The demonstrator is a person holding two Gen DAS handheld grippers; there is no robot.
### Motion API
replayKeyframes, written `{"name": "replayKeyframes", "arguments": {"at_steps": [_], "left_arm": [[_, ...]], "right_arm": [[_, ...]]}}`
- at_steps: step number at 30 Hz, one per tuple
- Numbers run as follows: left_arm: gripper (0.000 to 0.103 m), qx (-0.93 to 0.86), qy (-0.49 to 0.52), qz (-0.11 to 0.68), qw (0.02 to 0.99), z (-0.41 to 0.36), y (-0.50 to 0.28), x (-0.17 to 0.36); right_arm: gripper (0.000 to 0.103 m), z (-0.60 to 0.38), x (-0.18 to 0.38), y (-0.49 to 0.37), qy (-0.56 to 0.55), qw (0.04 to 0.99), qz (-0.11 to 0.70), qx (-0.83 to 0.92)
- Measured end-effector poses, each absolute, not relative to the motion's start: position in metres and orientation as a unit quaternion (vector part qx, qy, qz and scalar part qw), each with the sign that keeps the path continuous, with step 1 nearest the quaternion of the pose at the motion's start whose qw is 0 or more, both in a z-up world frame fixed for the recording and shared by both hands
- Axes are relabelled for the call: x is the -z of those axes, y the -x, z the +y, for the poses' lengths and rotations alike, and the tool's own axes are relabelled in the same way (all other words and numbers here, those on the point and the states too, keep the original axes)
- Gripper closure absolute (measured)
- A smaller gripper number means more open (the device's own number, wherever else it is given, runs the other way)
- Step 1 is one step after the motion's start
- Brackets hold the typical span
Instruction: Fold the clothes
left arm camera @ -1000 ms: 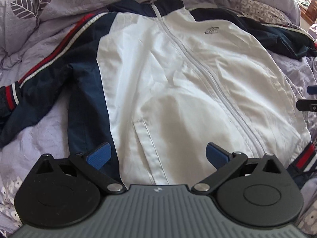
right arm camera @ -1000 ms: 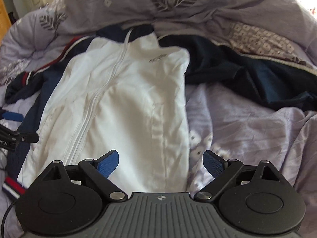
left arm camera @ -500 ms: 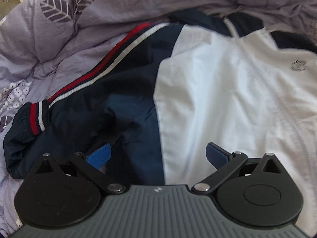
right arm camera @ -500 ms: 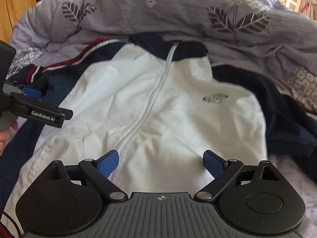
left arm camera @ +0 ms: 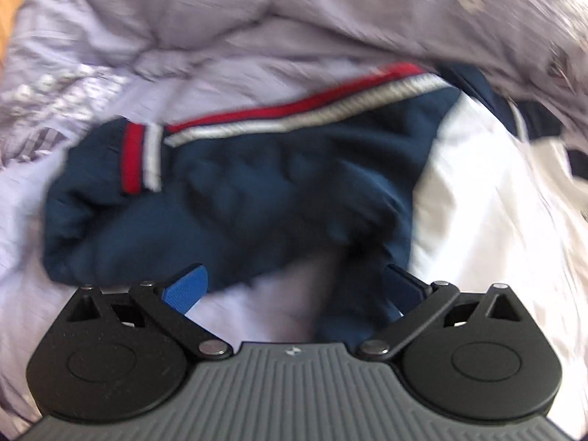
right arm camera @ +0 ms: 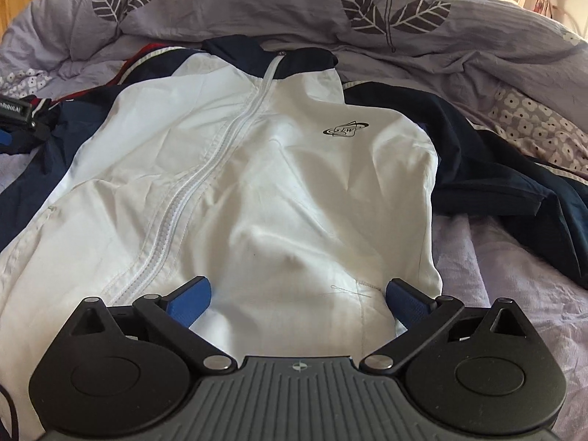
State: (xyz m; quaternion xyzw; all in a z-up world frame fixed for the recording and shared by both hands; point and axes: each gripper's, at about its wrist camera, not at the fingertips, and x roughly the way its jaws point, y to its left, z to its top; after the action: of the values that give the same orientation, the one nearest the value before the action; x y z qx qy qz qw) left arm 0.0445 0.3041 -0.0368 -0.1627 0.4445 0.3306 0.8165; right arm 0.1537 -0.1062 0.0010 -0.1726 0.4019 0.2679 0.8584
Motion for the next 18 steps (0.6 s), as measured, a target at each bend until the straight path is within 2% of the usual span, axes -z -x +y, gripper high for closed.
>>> {"name": "replayKeyframes", "arguments": {"at_steps": [5, 9, 16, 18], "left_arm": [[0.000, -0.434, 0.035, 0.439, 0.786, 0.358, -0.035, 0.040], [0.001, -0.495, -0.052, 0.476, 0.725, 0.399, -0.019, 0.055], [0.001, -0.560, 0.022, 0.456, 0.692, 0.437, 0.046, 0.031], [0.007, -0.564, 0.043, 0.441, 0.697, 0.438, 0.059, 0.023]], "right_arm": [[0.000, -0.101, 0.001, -0.152, 0.179, 0.860, 0.402, -0.259], [0.000, -0.100, 0.003, -0.153, 0.178, 0.861, 0.401, -0.258], [0.000, -0.096, 0.007, -0.151, 0.175, 0.868, 0.395, -0.246], [0.000, -0.094, 0.008, -0.151, 0.177, 0.868, 0.395, -0.243]]}}
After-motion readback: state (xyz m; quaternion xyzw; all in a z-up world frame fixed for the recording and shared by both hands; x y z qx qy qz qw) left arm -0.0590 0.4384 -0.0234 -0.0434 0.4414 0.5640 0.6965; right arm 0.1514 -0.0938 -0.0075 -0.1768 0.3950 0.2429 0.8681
